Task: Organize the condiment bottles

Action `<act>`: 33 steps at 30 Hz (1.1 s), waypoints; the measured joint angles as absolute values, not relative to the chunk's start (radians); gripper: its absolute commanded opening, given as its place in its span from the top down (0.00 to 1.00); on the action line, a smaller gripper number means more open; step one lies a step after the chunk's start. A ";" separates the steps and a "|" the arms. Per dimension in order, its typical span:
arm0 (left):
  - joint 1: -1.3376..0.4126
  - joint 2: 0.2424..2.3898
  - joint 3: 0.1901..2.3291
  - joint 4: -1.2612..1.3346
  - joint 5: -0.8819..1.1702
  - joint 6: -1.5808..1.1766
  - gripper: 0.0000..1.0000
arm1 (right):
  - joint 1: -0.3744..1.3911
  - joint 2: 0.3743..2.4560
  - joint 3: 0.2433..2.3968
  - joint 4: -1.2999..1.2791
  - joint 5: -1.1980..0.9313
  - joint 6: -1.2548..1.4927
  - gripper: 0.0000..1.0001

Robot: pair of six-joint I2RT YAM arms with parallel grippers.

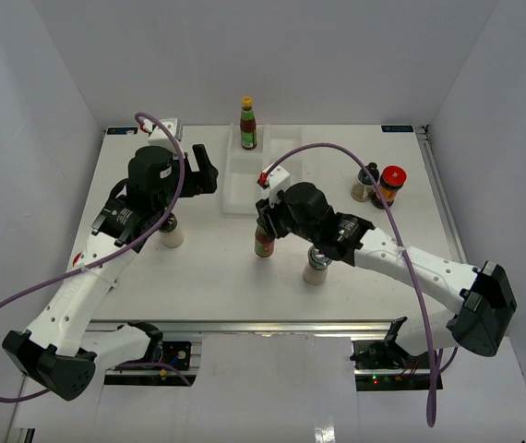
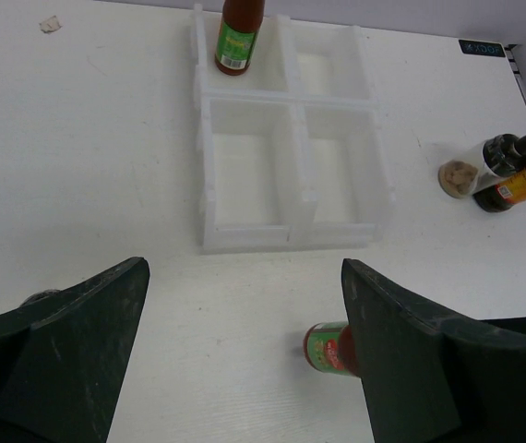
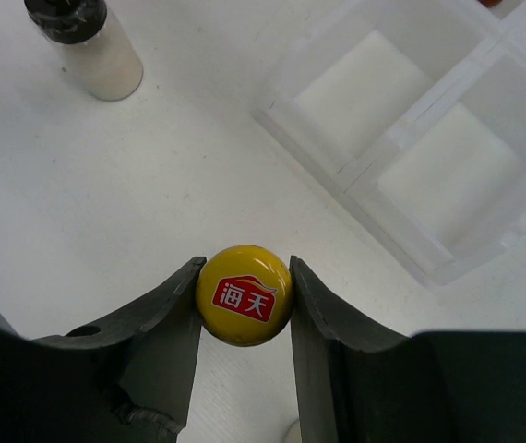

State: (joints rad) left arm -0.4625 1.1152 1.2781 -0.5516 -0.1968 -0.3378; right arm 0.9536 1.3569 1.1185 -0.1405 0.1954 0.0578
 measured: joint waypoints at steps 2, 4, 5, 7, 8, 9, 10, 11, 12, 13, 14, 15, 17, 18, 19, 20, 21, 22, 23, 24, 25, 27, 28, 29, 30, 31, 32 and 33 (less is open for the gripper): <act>-0.462 1.112 1.278 -0.552 -0.208 -0.338 0.04 | 0.960 1.376 1.093 -0.117 0.196 0.057 0.92; -0.462 1.112 1.277 -0.553 -0.214 -0.338 0.04 | 0.967 1.402 1.080 -0.100 0.198 0.056 0.92; -0.462 1.112 1.277 -0.553 -0.216 -0.338 0.04 | 0.972 1.414 1.075 -0.092 0.199 0.056 0.92; -0.462 1.112 1.273 -0.549 -0.217 -0.338 0.04 | 0.982 1.426 1.055 -0.065 0.200 0.057 0.92; -0.462 1.112 1.270 -0.546 -0.217 -0.338 0.04 | 0.989 1.427 1.041 -0.050 0.200 0.057 0.92; -0.462 1.111 1.268 -0.545 -0.217 -0.337 0.04 | 0.995 1.426 1.027 -0.030 0.204 0.057 0.92; -0.463 1.111 1.265 -0.542 -0.217 -0.337 0.04 | 1.002 1.425 1.018 -0.010 0.206 0.058 0.92; -0.463 1.111 1.265 -0.540 -0.217 -0.337 0.04 | 1.006 1.424 1.011 0.005 0.208 0.060 0.92; -0.463 1.111 1.264 -0.537 -0.216 -0.337 0.04 | 1.010 1.424 1.005 0.018 0.210 0.062 0.89; -0.463 1.111 1.264 -0.534 -0.214 -0.337 0.04 | 1.013 1.424 1.002 0.026 0.212 0.064 0.85; -0.463 1.111 1.264 -0.529 -0.209 -0.337 0.04 | 1.016 1.424 1.000 0.031 0.216 0.067 0.80; -0.463 1.111 1.264 -0.523 -0.199 -0.336 0.04 | 1.018 1.424 0.999 0.032 0.220 0.070 0.72; -0.462 1.111 1.264 -0.515 -0.178 -0.333 0.04 | 1.022 1.424 0.999 0.032 0.229 0.073 0.58; -0.462 1.112 1.264 -0.514 -0.167 -0.332 0.04 | 1.022 1.424 0.999 0.032 0.233 0.075 0.52; -0.462 1.113 1.264 -0.512 -0.156 -0.331 0.04 | 1.022 1.424 0.999 0.032 0.237 0.076 0.47; -0.463 1.114 1.264 -0.511 -0.146 -0.331 0.04 | 1.023 1.424 0.999 0.033 0.240 0.078 0.43; -0.463 1.117 1.264 -0.512 -0.134 -0.330 0.04 | 1.023 1.423 0.999 0.035 0.244 0.079 0.37; -0.463 1.119 1.264 -0.512 -0.124 -0.329 0.04 | 1.023 1.422 0.999 0.036 0.248 0.080 0.29; -0.463 1.120 1.264 -0.513 -0.115 -0.327 0.04 | 1.023 1.420 0.999 0.039 0.252 0.082 0.23; -0.462 1.122 1.265 -0.514 -0.107 -0.323 0.04 | 1.023 1.417 1.000 0.040 0.256 0.081 0.21; -0.462 1.122 1.265 -0.517 -0.099 -0.319 0.04 | 1.023 1.414 1.003 0.040 0.260 0.082 0.20; -0.462 1.124 1.266 -0.523 -0.089 -0.308 0.04 | 1.023 1.411 1.013 0.038 0.268 0.085 0.18; -0.463 1.125 1.269 -0.526 -0.086 -0.303 0.04 | 1.023 1.410 1.022 0.035 0.271 0.085 0.17; -0.463 1.127 1.273 -0.529 -0.083 -0.298 0.04 | 1.023 1.409 1.031 0.033 0.275 0.085 0.16; -0.463 1.129 1.281 -0.537 -0.077 -0.291 0.03 | 1.023 1.407 1.045 0.024 0.281 0.083 0.15; -0.462 1.133 1.292 -0.544 -0.069 -0.284 0.03 | 1.023 1.406 1.062 0.010 0.290 0.081 0.15; -0.462 1.137 1.304 -0.547 -0.060 -0.277 0.03 | 1.023 1.404 1.084 -0.006 0.300 0.079 0.14; -0.462 1.140 1.315 -0.549 -0.043 -0.271 0.04 | 1.023 1.398 1.101 -0.018 0.310 0.076 0.14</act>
State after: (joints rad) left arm -0.4622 1.1403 1.3154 -0.5490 -0.0427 -0.2713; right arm 1.0225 1.3982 1.1014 -0.0180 0.3103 0.0761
